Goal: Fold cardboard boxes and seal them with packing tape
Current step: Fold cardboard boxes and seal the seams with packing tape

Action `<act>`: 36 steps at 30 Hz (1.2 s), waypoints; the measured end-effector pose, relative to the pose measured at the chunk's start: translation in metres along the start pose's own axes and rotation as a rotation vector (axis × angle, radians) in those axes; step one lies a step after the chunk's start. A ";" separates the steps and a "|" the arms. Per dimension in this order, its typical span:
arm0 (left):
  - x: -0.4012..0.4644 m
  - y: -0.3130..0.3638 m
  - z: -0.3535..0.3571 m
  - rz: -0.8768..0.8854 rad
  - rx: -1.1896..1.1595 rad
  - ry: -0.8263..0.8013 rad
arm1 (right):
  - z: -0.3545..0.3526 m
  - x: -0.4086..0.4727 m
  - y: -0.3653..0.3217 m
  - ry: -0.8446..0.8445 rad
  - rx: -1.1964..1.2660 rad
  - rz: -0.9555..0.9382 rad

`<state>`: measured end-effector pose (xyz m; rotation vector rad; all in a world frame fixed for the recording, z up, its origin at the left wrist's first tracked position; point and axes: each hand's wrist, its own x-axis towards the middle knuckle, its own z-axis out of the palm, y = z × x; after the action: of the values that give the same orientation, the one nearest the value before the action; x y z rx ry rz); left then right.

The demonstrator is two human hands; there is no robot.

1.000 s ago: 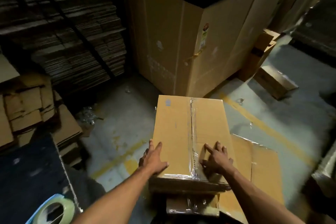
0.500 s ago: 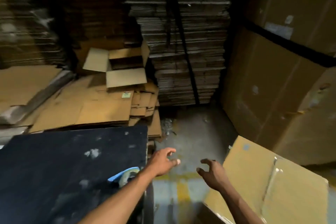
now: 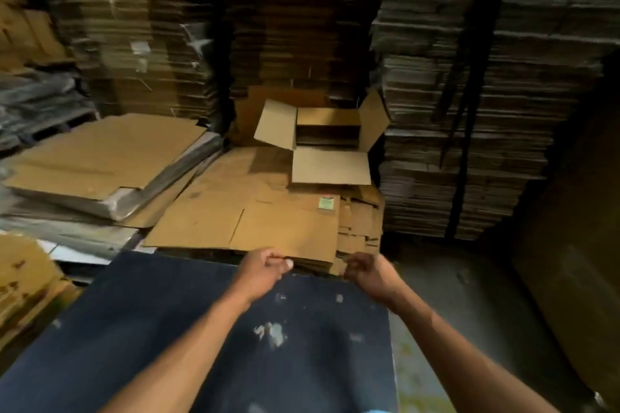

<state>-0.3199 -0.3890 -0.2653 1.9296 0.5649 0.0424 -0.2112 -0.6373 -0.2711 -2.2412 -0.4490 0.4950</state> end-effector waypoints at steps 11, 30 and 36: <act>0.209 0.003 0.013 -0.058 -0.297 0.059 | -0.028 0.255 0.011 0.116 0.119 0.160; 0.424 0.025 0.087 -0.101 -0.206 0.177 | -0.090 0.607 0.142 0.384 1.222 0.487; 0.423 0.024 0.078 -0.119 -0.261 0.203 | -0.097 0.599 0.102 0.291 1.205 0.376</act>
<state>0.0863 -0.2924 -0.3731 1.6445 0.7701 0.2273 0.3680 -0.4845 -0.4115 -1.1627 0.3777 0.4365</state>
